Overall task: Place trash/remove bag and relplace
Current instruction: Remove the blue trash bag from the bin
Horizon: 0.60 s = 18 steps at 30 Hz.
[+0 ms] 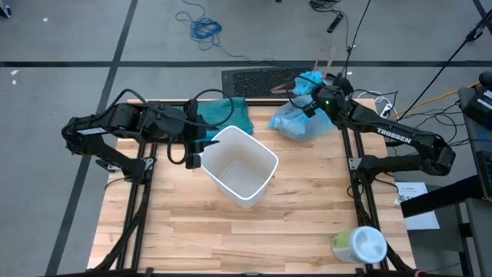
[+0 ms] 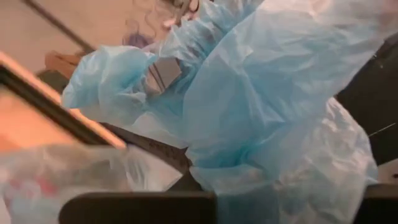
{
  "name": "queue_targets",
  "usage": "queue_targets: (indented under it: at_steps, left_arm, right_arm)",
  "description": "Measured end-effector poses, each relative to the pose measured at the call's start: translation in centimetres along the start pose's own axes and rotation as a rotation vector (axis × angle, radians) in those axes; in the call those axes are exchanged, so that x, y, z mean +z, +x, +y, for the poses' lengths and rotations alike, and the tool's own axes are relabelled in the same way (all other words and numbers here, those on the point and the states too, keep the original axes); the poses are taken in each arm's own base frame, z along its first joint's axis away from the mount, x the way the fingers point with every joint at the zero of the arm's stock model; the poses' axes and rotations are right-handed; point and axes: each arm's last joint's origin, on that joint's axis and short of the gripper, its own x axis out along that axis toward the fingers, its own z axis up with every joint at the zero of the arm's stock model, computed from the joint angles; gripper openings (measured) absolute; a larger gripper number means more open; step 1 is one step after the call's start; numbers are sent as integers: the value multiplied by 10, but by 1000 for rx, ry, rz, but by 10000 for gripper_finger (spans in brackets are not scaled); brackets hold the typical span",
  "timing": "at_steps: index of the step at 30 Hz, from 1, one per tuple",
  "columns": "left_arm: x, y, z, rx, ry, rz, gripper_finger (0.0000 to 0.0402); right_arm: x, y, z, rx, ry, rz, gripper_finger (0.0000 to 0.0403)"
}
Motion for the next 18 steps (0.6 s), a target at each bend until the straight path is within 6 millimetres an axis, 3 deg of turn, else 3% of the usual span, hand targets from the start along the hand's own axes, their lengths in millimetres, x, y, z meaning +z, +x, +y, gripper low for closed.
queue_targets:
  at_steps: [8, 13, 18]
  left_arm:
    - [-6, 9, -2, 55, -5, 41, 160]
    - [-14, 18, -4, 79, 2, 64, 160]
    - [-19, 18, -4, 97, -17, 60, 160]
  right_arm:
    - [-14, -11, 14, 68, 20, 104, 0]
    - [-21, -18, 29, 110, 212, 95, 0]
    - [-53, -15, 56, 103, 408, 52, 0]
